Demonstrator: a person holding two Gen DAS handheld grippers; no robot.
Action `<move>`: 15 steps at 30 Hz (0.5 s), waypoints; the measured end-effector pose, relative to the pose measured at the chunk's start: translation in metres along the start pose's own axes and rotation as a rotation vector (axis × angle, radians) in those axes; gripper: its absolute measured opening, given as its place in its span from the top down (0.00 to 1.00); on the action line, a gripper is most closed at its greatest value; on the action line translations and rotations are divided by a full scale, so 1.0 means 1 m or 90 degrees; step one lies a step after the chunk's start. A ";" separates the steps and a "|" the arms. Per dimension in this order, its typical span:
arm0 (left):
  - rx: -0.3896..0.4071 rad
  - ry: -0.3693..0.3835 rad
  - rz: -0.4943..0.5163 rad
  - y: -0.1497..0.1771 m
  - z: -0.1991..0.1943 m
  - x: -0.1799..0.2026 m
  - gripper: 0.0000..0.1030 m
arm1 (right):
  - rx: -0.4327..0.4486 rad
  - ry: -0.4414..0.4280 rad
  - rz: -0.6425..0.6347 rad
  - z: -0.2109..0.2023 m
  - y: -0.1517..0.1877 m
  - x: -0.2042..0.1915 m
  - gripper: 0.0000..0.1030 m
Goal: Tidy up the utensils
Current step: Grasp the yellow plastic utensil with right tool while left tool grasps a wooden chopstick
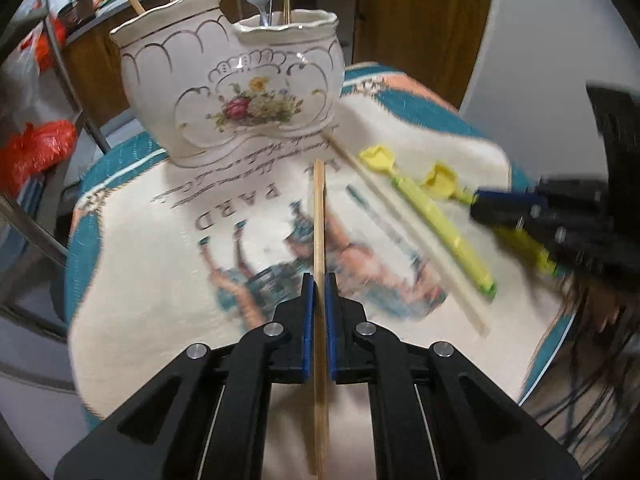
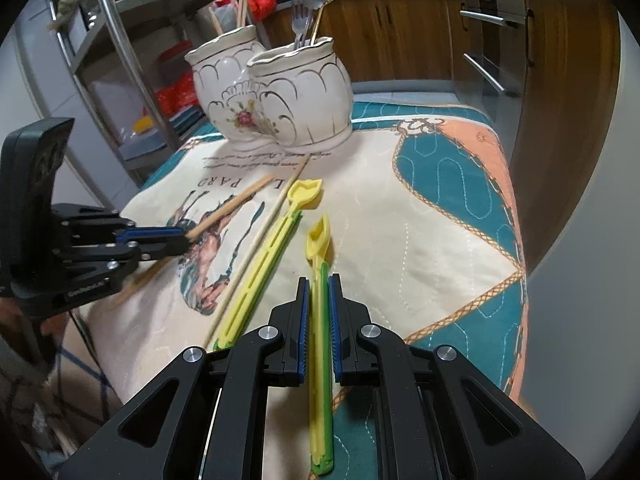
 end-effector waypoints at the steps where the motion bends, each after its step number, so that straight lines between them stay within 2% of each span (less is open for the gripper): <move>1: -0.004 -0.002 0.011 0.004 -0.004 -0.003 0.95 | -0.004 0.004 -0.007 0.000 0.000 -0.002 0.90; 5: -0.017 -0.009 0.016 0.015 -0.014 -0.021 0.95 | -0.017 0.018 -0.035 -0.003 0.002 -0.006 0.87; 8: -0.014 -0.005 0.002 0.020 -0.019 -0.031 0.94 | -0.027 0.034 -0.059 -0.006 0.002 -0.007 0.79; 11: -0.007 -0.002 -0.010 0.024 -0.023 -0.037 0.93 | -0.039 0.053 -0.084 -0.009 0.002 -0.009 0.77; 13: -0.004 -0.002 -0.015 0.023 -0.021 -0.037 0.91 | -0.046 0.060 -0.095 -0.009 0.001 -0.009 0.76; 15: -0.001 -0.001 -0.017 0.021 -0.019 -0.036 0.86 | -0.055 0.063 -0.100 -0.008 -0.001 -0.009 0.76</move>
Point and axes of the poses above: each gripper's, at about its wrist camera, not at the fingertips, and z roughly the way its jaws point, x to its right, y to its underside, the point moved 3 cm from there along z, roughly the way its jaws point, and after that the axes turned 11 degrees about x, right-handed, at the moved point
